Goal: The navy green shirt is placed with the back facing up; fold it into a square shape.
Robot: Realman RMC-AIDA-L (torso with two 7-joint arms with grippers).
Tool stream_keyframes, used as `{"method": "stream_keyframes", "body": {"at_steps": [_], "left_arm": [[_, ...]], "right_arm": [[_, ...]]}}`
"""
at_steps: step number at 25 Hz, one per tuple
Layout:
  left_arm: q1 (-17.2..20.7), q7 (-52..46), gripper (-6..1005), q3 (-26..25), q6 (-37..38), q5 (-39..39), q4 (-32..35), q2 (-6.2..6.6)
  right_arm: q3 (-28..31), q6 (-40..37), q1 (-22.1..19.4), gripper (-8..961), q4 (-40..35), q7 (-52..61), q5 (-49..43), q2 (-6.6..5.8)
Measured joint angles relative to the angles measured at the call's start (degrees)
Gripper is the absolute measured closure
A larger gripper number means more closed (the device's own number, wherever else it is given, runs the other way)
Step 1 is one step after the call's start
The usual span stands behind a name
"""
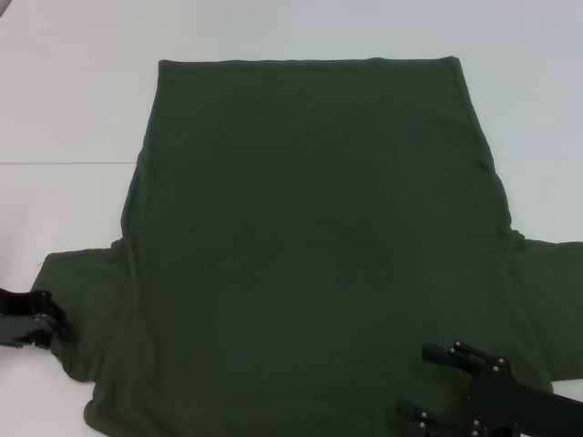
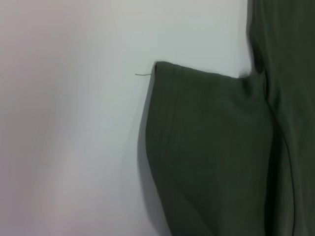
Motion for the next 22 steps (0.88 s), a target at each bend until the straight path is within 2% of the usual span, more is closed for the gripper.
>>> {"method": "stream_keyframes", "body": {"at_steps": [2,7,12,22], "left_arm": [[-0.1,0.0,530,0.1,0.0,0.0,0.0,-0.02],[-0.2,-0.1,781,0.1,0.0,0.1,0.0,-0.06],[-0.2,0.3,961,0.1,0.0,0.1,0.0,-0.08],[0.2,1.7,966,-0.3,0.8,-0.3,0.9,-0.06]], "right_arm": [[0.0,0.0,0.0,69,0.0,0.0,0.0,0.00],[0.0,0.0,0.0,68,0.0,0.0,0.0,0.00],[0.0,0.0,0.2,69,0.0,0.0,0.0,0.00],[0.5,0.0,0.1,69,0.0,0.0,0.0,0.00]]}}
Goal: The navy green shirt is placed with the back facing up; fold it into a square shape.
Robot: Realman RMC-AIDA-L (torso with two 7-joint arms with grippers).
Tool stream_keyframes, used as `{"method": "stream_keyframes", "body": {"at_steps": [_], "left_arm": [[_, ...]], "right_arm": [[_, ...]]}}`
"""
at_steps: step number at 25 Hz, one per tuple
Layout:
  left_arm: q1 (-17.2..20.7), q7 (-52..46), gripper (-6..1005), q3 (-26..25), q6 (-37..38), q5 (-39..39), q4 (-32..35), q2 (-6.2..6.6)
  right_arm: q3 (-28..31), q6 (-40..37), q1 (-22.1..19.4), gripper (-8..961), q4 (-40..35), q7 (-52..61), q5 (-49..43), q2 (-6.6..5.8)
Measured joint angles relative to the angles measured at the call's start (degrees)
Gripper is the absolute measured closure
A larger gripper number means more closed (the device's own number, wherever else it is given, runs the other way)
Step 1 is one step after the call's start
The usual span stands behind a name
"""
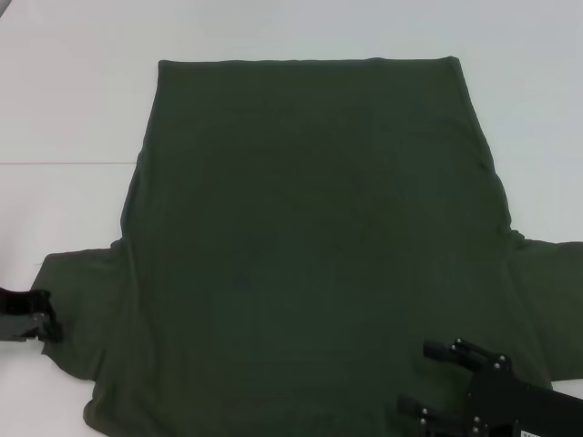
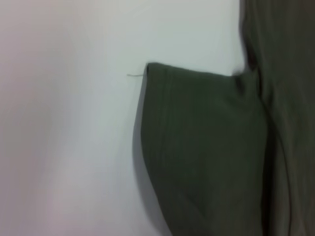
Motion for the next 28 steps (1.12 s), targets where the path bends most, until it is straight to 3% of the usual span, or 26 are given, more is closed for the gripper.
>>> {"method": "stream_keyframes", "body": {"at_steps": [4,12,19,28], "left_arm": [[0.7,0.9,970,-1.6,1.6,-0.8,1.8,0.37],[1.9,3.9,976,-9.5,4.3,-1.5,2.4,1.80],[3.0,5.4,977,-10.8,5.7,-3.3,5.3,2.67],[2.1,5.7,978,-10.9,5.6,-4.4,6.8,4.68]], "right_arm": [[0.4,0.0,0.0,68,0.0,0.0,0.1,0.00],[2.1,-0.1,-0.1,68,0.0,-0.1,0.1,0.00],[3.6,-0.2,-0.2,68,0.2,-0.1,0.1,-0.06],[4.0,-0.7,-0.3,69,0.1,-0.1,0.1,-0.09]]}}
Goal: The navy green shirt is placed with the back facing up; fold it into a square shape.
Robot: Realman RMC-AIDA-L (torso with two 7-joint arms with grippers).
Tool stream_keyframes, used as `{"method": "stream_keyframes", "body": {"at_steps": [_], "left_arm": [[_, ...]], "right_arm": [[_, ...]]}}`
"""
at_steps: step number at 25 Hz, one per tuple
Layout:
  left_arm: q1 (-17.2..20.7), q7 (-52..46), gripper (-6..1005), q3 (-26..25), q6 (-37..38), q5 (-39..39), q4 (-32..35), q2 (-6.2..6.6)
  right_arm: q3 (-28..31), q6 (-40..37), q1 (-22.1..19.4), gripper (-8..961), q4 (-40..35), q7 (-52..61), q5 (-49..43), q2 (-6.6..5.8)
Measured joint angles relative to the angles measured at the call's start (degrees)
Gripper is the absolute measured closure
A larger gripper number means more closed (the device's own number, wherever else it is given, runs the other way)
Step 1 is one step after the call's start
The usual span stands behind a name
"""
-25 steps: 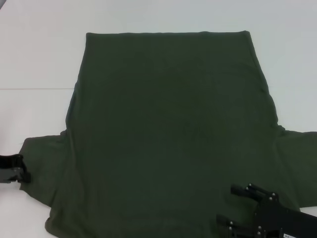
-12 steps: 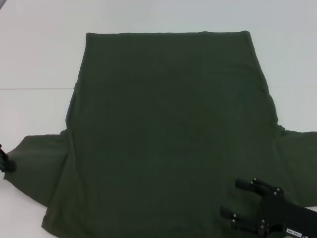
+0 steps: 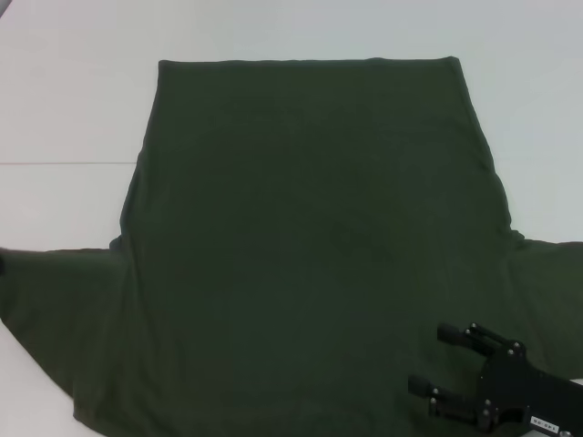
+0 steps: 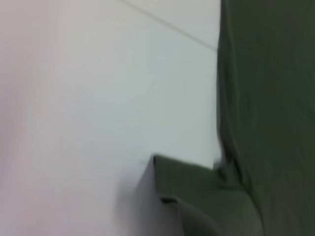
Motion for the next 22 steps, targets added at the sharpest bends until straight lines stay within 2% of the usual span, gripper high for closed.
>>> {"method": "stream_keyframes", "body": {"at_steps": [6,12,14,15,16,17,19,20,22], "left_arm": [[-1.3,0.0,978,0.1,0.5,-0.7,0.4,0.37],[-2.1,0.1,977,0.6,3.8,-6.0,0.1,-0.46],[-2.6,0.1,977,0.9,4.8,-7.0,0.0,-1.36],[-3.2,0.1,977,1.7,5.4,-7.5,-0.1,-2.57],[-3.2,0.1,977,1.7,5.4,-7.5,-0.1,-2.57],[-3.4,0.1,977,2.4,5.3,-7.5,-0.1,-3.30],[-4.2,0.2,976,5.0,4.4,-7.6,-0.4,-5.86],[-4.2,0.2,976,5.0,4.4,-7.6,-0.4,-5.86],[-4.7,0.4,976,6.5,3.3,-7.6,-0.7,-7.53]], "right_arm": [[0.0,-0.2,0.0,68,0.0,0.0,0.0,0.02],[0.0,-0.3,0.0,68,0.1,0.0,0.0,0.09],[0.0,-0.3,0.0,68,0.2,0.0,0.0,0.10],[0.0,-0.3,0.1,68,0.2,0.0,0.0,0.13],[0.0,-0.3,0.1,68,0.2,0.0,0.0,0.13],[0.0,-0.3,0.1,68,0.2,0.0,0.0,0.14],[0.0,-0.3,0.1,69,0.2,0.0,0.0,0.19],[0.0,-0.3,0.2,69,0.2,0.0,0.0,0.19],[0.0,-0.3,0.3,69,0.3,0.0,0.0,0.19]]}}
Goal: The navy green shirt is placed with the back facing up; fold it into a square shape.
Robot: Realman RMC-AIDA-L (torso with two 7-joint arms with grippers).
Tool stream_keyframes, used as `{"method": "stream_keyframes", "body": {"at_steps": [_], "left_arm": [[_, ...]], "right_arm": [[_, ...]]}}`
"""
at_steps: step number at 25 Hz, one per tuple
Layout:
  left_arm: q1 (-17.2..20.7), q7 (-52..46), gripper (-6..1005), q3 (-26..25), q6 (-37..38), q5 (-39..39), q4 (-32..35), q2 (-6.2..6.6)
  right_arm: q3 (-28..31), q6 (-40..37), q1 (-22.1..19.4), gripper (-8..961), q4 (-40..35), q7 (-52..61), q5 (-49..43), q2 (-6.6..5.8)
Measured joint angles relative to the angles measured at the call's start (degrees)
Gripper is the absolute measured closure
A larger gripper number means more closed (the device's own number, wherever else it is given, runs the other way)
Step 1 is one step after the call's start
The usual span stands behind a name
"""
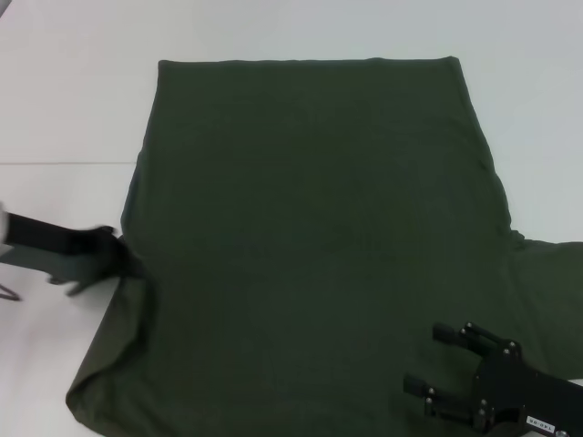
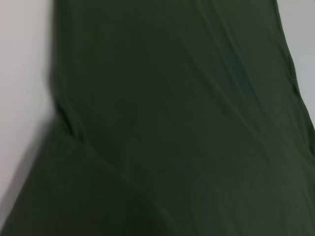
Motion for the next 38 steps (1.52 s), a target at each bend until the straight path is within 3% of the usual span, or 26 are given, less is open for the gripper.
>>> {"method": "stream_keyframes", "body": {"at_steps": [1,2,5,7,9,17,24,27,38], "left_arm": [[-0.3,0.2,976,1.4,-1.2,0.0,-0.2,-1.73],[-0.3,0.2,976,1.4,-1.2,0.0,-0.2,-1.73],[-0.5,0.3,977,3.6,-3.4,0.0,-0.5,-4.66],[-0.5,0.8,977,3.8,-5.0,0.0,-1.8,-6.05],[-0.5,1.0,977,3.9,-6.0,0.0,-2.7,-6.52],[0.3,1.0,978,3.9,-10.2,0.0,-4.5,-6.80],[0.8,0.5,959,2.4,-13.0,-0.1,-4.5,-6.29],[1.2,0.7,953,1.4,-14.2,-1.2,-4.6,-6.78],[1.4,1.8,901,1.5,-13.7,-3.2,-6.8,-6.94]], "right_arm": [[0.0,0.0,0.0,69,0.0,0.0,0.0,-0.01],[0.0,0.0,0.1,69,0.0,0.0,0.0,-0.01],[0.0,0.0,0.1,69,0.1,0.0,0.0,-0.01],[0.0,0.0,0.1,68,0.1,0.0,0.0,-0.01],[0.0,0.0,0.1,68,0.1,-0.1,0.0,-0.01],[0.0,0.0,0.0,69,0.1,-0.1,0.0,-0.01],[0.0,0.0,0.2,69,0.1,-0.1,0.0,-0.01],[0.0,0.0,0.1,69,0.1,-0.1,0.0,-0.01],[0.0,0.0,0.3,68,-0.1,-0.1,0.0,-0.01]]}}
